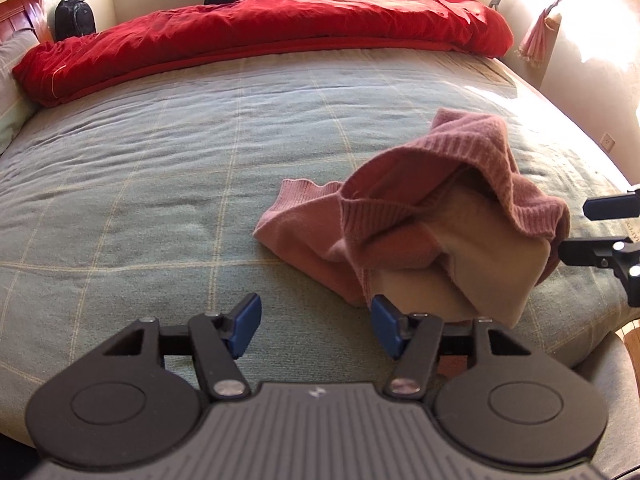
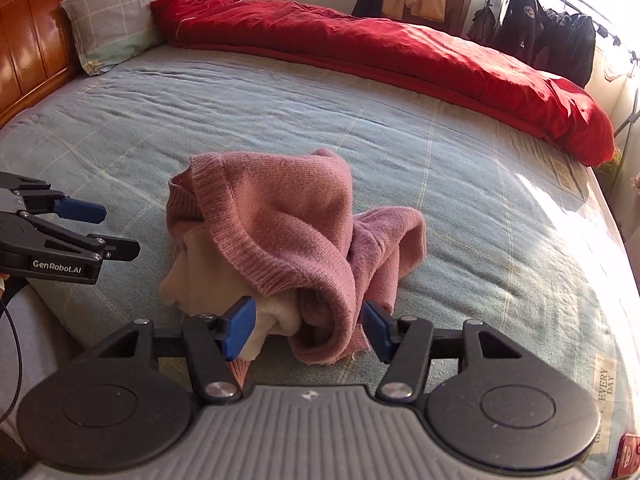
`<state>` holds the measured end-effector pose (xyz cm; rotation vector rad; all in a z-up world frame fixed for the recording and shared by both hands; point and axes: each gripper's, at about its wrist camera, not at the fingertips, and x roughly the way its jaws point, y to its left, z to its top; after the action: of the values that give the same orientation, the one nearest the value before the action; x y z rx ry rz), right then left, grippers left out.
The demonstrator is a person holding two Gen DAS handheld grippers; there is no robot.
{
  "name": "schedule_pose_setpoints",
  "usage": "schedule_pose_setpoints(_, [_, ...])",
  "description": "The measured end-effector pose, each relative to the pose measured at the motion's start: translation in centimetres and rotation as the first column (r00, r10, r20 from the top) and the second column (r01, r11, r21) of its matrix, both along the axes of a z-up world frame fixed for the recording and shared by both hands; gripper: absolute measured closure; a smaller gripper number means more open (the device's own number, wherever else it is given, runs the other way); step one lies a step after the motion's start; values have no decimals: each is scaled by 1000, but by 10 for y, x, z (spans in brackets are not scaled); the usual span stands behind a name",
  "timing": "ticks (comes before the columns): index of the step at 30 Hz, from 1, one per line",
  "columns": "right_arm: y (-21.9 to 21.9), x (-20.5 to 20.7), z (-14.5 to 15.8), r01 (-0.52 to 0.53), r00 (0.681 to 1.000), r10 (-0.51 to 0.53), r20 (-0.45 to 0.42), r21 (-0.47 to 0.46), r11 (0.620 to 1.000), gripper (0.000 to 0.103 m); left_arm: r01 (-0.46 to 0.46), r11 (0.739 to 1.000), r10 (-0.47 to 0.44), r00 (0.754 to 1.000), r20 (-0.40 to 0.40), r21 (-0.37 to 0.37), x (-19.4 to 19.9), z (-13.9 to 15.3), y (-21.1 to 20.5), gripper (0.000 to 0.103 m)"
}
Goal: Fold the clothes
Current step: 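Move the right gripper to the sweater edge and close on it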
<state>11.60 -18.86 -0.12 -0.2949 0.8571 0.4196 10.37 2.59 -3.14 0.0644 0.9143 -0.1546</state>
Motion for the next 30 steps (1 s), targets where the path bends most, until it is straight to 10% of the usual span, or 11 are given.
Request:
schedule_pose_setpoints(12, [13,-9,-10,-55,992,89,91,-322,945,23,70,994,-69,998,11,-84,26,-8,0,31])
schedule_pose_setpoints(30, [5,2,-9,-63,998,69,13,-261,963,52,153,982,-150,988,34,-108,40,-15,-3,35])
